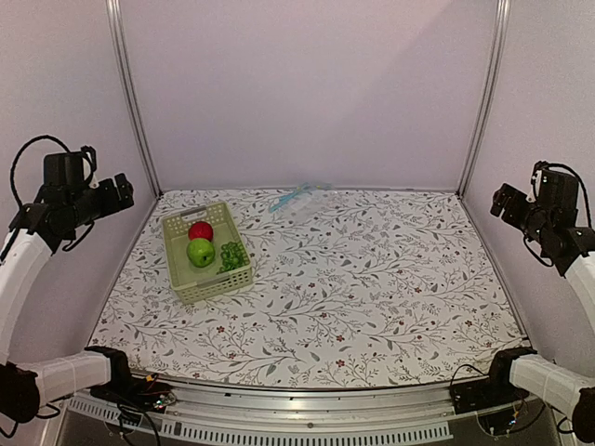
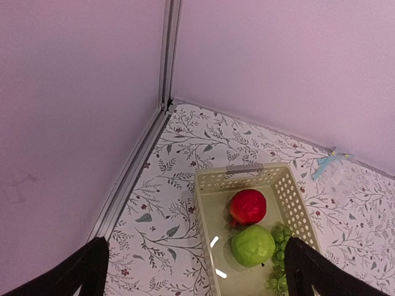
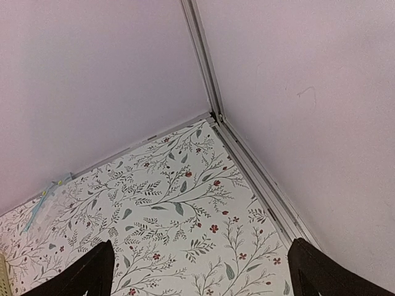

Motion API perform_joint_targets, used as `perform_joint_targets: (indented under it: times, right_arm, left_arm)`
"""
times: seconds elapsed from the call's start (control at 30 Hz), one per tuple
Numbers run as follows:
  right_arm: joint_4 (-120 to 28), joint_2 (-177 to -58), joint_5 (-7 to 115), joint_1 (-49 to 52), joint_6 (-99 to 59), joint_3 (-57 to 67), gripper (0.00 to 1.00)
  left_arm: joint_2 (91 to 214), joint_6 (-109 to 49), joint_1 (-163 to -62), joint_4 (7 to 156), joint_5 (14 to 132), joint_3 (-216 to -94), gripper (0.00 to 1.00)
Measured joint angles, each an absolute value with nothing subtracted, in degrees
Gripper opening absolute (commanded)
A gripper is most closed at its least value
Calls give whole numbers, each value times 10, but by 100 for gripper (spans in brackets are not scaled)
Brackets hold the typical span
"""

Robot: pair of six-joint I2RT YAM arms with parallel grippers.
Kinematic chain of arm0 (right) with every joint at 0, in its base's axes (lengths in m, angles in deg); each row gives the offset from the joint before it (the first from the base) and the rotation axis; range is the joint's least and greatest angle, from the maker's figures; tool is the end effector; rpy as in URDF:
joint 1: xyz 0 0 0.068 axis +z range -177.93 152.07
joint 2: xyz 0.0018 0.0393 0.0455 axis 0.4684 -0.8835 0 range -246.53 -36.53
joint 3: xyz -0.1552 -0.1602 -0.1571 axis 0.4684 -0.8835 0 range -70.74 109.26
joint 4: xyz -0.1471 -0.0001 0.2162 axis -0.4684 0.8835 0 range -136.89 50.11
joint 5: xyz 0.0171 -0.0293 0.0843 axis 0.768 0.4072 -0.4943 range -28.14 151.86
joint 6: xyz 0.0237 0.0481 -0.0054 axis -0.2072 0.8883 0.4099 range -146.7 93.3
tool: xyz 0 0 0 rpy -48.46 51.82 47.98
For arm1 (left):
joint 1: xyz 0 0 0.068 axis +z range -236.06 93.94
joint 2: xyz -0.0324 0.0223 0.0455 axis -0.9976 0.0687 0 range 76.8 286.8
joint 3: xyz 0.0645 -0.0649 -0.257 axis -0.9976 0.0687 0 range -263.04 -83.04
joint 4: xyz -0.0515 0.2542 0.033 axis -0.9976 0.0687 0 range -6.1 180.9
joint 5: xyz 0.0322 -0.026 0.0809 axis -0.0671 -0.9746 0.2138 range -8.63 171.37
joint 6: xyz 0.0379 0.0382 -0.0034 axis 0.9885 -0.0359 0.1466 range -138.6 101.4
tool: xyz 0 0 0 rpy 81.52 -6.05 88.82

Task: Place the food in the zip-top bag and seal the zipper
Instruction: Pick up the zipper food storage bag at the corner of the board.

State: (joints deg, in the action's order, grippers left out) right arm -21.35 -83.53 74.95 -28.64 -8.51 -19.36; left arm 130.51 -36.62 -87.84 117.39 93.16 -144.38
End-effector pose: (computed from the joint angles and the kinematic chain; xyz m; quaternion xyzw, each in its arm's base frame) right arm 0.1810 -0.0103 0.3459 0.1981 0.7979 -0.0075 0.5693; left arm 0.1967 0.0012 0.3708 -0.1731 0.8268 -0.0050 0.5352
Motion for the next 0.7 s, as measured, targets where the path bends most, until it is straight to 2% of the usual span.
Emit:
perform_joint_targets:
  times: [0.27, 0.47, 0.7]
  right_arm:
    - [-171, -840, 736, -286, -80, -177, 99]
    - [-161, -843, 690, -286, -89, -169, 99]
    - [-159, -851, 618, -264, -102, -165, 99]
  left_arm:
    - [1285, -384, -878, 1179, 907, -1434, 100]
    - [1288, -403, -883, 1156, 835, -1436, 98]
    - [1398, -427, -998, 1132, 805, -1511, 99]
